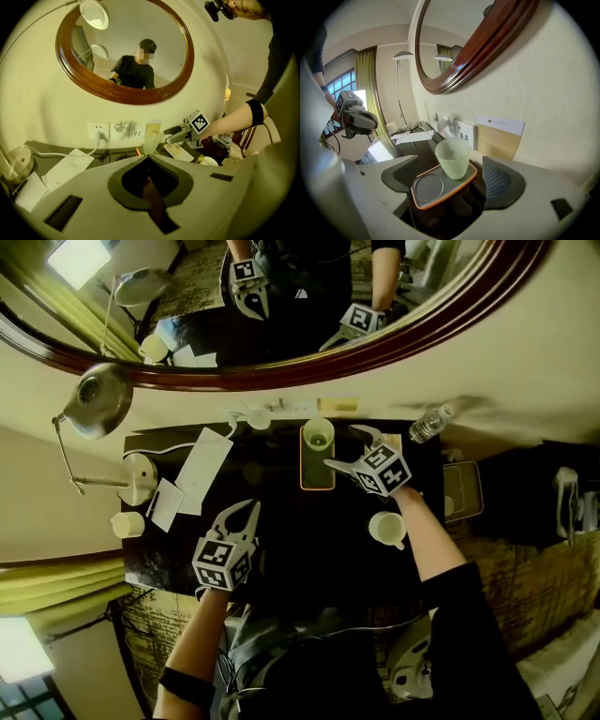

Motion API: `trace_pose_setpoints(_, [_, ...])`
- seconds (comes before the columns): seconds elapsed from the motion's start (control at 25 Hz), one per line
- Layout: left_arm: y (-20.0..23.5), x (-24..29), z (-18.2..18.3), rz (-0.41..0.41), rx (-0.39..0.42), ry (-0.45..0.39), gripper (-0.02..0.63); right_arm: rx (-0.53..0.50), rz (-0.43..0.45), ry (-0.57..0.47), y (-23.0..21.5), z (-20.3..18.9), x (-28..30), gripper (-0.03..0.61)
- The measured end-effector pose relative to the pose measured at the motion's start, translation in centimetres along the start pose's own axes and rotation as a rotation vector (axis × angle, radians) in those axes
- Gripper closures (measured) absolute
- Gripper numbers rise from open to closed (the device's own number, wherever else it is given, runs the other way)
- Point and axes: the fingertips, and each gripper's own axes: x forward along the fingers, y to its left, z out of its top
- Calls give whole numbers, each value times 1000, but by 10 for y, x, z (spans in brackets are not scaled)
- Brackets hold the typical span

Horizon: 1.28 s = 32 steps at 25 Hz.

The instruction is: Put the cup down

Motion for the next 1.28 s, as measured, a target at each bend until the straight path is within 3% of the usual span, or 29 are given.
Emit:
trace_pose_setpoints(0.36, [-2,-7,-17,37,-15,3,610,-150,54,25,1,9,54,124])
trace_pose_setpoints(0.48, [-3,-15,-22,46,-21,5,610,-176,75,45,7,14,62,134])
trace_pose_setpoints(0.56, [-3,-18,-25,56,-36,7,610,-194,76,55,8,14,64,191])
trace_pose_setpoints(0.84, [-5,-22,-40,56,-32,21,610,-194,96,17,23,17,49,193])
trace_pose_setpoints(1.28, [-16,-28,-34,6,-20,25,609,-228,201,-43,130,31,-13,192])
